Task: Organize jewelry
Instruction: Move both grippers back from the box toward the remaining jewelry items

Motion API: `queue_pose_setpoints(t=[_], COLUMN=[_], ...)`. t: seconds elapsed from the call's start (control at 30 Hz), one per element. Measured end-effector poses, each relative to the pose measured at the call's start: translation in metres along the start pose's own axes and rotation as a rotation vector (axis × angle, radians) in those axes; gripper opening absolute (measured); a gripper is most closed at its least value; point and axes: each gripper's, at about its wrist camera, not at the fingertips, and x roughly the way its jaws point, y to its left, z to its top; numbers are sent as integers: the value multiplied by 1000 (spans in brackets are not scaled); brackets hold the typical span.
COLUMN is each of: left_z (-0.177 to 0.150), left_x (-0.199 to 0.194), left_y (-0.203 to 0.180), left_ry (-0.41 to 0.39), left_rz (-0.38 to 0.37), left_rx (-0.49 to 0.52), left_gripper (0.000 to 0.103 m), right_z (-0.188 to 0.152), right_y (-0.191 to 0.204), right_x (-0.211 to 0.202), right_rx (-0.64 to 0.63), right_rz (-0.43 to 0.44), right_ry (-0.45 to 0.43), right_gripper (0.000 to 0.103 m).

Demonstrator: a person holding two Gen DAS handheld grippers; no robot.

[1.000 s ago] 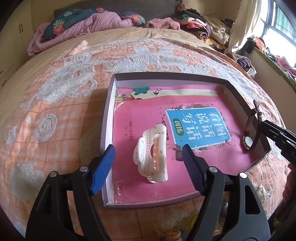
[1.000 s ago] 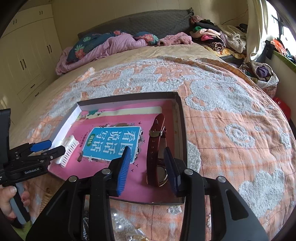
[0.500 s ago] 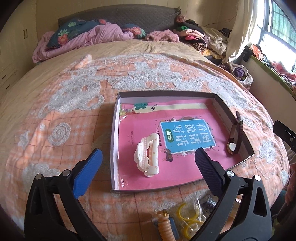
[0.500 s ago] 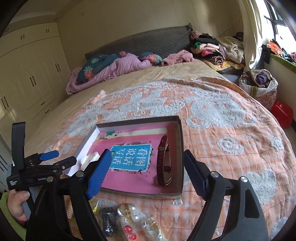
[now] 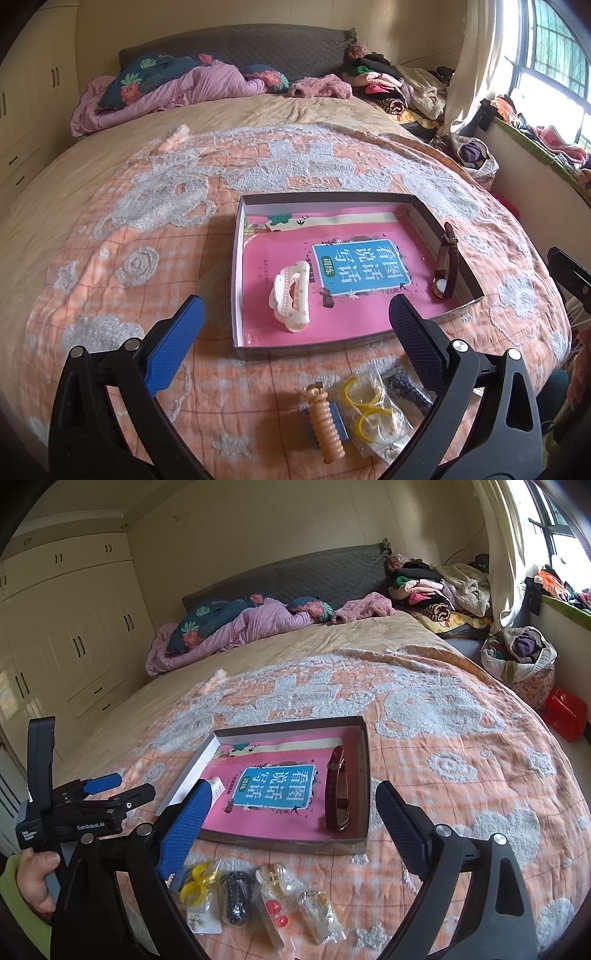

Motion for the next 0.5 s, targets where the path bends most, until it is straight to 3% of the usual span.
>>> queue_pose_setpoints(t=[0.5], left_z=[-31], left_x=[-11], left_y=[9], left_ry=[32], left_rz=[-8], left_rx=[-35], left_gripper=[94], right_z=[-28], right_y=[7], right_x=[-16], right_rx=[-30], right_rz=[19], right_ry=[50], right_gripper=[90])
